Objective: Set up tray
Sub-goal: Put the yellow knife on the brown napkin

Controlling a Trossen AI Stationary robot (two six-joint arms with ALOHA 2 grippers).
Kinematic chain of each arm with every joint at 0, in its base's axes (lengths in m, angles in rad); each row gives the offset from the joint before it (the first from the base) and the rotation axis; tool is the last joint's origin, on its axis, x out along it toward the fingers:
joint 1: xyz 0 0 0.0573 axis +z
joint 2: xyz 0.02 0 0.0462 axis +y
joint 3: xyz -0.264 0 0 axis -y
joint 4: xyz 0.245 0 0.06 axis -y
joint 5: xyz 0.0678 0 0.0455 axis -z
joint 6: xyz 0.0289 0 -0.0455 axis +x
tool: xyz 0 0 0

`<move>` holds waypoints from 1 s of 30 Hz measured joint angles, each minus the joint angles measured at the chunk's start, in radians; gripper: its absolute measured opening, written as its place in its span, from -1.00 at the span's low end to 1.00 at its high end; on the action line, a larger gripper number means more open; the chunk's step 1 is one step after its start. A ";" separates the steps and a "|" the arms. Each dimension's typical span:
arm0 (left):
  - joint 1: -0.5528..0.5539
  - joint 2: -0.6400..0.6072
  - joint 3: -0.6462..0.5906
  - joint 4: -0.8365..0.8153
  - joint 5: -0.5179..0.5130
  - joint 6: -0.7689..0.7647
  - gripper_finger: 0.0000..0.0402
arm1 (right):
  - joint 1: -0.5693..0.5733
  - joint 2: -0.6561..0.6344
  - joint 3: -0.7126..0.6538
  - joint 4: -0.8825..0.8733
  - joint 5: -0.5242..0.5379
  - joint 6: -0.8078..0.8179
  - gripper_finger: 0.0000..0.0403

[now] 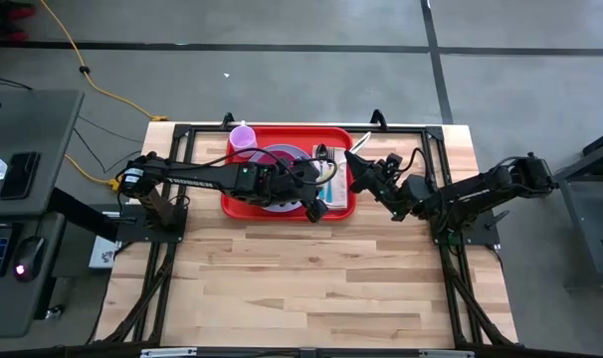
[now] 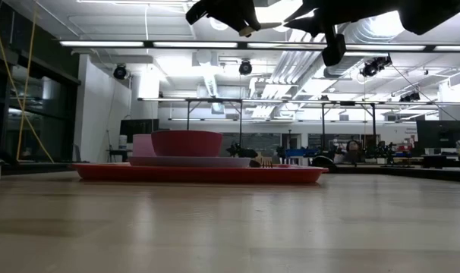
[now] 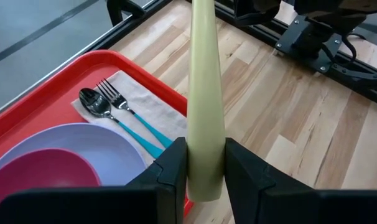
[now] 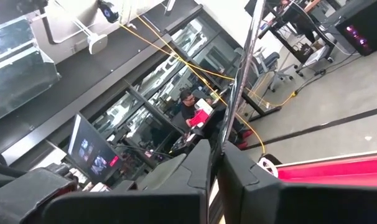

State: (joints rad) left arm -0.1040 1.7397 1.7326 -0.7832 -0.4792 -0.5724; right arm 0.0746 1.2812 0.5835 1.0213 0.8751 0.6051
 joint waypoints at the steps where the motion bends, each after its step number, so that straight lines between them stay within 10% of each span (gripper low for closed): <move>1: 0.000 0.000 0.000 -0.001 0.000 0.000 -0.41 | -0.004 0.000 0.000 -0.001 -0.006 0.003 -1.00; 20: 0.038 0.000 0.000 0.004 0.041 0.095 -0.39 | -0.017 -0.001 -0.001 -0.012 0.001 0.026 -1.00; 30: 0.085 0.000 0.000 0.005 0.131 0.127 0.13 | -0.024 -0.001 -0.003 -0.033 0.014 0.045 -0.99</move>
State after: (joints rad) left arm -0.0188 1.7393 1.7329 -0.7783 -0.3485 -0.4457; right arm 0.0510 1.2799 0.5804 0.9884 0.8894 0.6496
